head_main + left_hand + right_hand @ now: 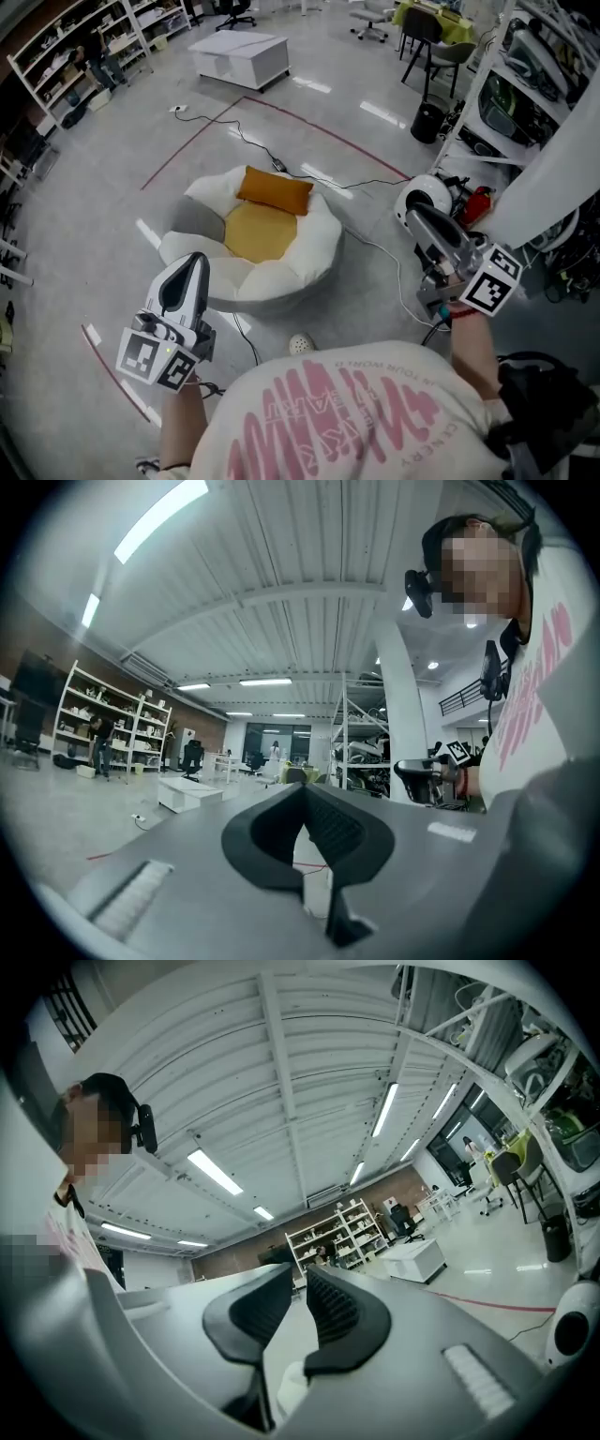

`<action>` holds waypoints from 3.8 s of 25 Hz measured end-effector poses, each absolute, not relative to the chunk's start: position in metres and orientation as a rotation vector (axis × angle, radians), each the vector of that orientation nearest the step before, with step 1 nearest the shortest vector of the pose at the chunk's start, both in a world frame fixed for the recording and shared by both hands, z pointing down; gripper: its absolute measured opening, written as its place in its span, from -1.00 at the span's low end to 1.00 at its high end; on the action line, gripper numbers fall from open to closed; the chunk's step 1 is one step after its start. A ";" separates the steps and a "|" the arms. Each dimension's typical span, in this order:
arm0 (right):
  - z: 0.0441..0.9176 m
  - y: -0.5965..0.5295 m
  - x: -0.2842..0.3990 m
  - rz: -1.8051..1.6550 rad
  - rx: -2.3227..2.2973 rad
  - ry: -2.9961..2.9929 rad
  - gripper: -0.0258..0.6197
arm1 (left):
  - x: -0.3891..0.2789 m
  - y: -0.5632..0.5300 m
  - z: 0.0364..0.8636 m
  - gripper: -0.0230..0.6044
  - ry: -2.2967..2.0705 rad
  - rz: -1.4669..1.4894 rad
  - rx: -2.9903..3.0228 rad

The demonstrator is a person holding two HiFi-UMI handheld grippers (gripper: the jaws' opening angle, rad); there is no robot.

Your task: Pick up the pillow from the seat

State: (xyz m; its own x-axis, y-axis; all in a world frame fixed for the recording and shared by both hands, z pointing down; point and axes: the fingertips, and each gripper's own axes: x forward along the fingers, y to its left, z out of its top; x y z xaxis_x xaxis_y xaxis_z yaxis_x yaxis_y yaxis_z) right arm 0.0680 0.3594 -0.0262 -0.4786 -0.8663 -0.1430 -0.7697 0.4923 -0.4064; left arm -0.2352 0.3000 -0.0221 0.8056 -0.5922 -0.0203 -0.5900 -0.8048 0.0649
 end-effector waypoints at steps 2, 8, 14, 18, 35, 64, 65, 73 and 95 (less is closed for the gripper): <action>-0.027 0.332 0.065 -0.391 -1.390 2.403 -0.73 | -0.242 0.273 -0.024 -0.88 -0.968 -0.071 2.933; -0.036 0.262 0.057 -0.358 -1.393 2.346 -0.69 | -0.263 0.207 -0.027 -0.88 -1.018 -0.087 2.918; -0.019 0.218 0.034 -0.429 -1.354 2.378 -0.62 | -0.272 0.173 -0.031 -0.88 -1.011 -0.139 2.923; -0.017 0.200 0.032 -0.449 -1.339 2.386 -0.61 | -0.264 0.159 -0.026 -0.88 -1.035 -0.170 2.882; 0.012 0.029 0.101 -0.559 -1.145 2.592 -0.61 | -0.193 0.066 -0.002 -0.88 -1.313 -0.146 2.704; 0.274 -0.155 0.206 -1.322 -1.033 2.720 -0.54 | -0.060 -0.062 0.192 -0.88 -1.419 0.081 2.179; 0.289 -0.155 0.207 -1.352 -1.035 2.710 -0.54 | -0.060 -0.066 0.206 -0.88 -1.422 0.095 2.163; 0.423 -0.160 0.199 -1.554 -1.140 2.578 -0.51 | -0.077 -0.097 0.351 -0.88 -1.412 0.178 1.992; 0.714 -0.189 0.159 -1.832 -1.182 1.876 -0.12 | -0.076 -0.156 0.696 0.21 -1.202 -0.146 1.734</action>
State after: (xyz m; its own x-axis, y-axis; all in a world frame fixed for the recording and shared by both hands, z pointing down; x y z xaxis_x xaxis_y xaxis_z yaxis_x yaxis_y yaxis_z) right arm 0.1592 -0.1889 0.7141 -0.6331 -0.6935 0.3437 -0.3600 -0.1293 -0.9239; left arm -0.0756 -0.1563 0.6964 0.5025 -0.7664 0.4003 -0.6480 -0.0273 0.7612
